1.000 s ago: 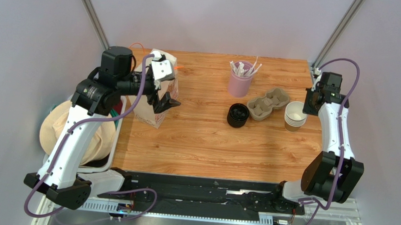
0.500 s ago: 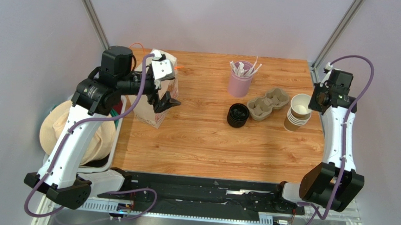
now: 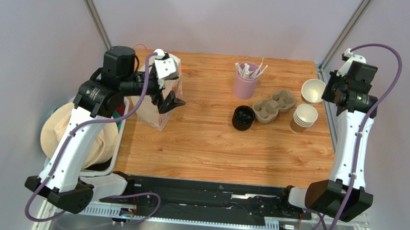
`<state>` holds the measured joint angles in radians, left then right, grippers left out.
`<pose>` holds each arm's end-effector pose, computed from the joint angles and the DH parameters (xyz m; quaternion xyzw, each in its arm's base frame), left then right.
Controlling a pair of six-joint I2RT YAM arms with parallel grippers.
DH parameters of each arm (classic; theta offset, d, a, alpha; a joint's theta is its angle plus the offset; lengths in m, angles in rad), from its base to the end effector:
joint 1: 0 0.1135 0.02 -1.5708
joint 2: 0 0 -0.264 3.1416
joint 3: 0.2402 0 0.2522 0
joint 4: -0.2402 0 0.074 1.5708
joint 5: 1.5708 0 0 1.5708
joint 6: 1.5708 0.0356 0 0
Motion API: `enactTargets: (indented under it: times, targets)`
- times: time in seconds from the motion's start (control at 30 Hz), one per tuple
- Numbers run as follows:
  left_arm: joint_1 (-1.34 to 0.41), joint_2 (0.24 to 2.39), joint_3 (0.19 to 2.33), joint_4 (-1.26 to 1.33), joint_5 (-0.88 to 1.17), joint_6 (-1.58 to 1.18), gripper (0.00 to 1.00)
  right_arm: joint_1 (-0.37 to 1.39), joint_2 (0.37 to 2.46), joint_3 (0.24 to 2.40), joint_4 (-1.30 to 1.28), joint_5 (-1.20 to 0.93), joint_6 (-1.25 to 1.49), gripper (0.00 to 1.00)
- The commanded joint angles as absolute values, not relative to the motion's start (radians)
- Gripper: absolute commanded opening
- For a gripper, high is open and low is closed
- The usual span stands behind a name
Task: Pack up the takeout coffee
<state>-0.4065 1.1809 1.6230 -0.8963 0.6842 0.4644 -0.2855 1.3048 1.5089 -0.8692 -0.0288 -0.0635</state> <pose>0.1809 -0.1024 0.4721 0.4982 0.6495 -0.2700 0.5071 0.2541 -0.0735 0.4090 0.0933 0.8943 -0.0632 0.4331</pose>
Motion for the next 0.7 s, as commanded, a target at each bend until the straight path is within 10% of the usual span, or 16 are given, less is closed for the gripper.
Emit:
enactTargets:
  times: [0.0, 0.67]
  targets:
    - [-0.413, 1.189, 1.650, -0.836, 0.631, 0.420, 0.99, -0.236, 1.247, 1.589, -0.916, -0.104, -0.069, 0.00]
    - [-0.307, 1.088, 1.835, -0.925, 0.460, 0.348, 0.99, 0.462, 1.573, 1.723, -0.901, -0.172, -0.137, 0.00]
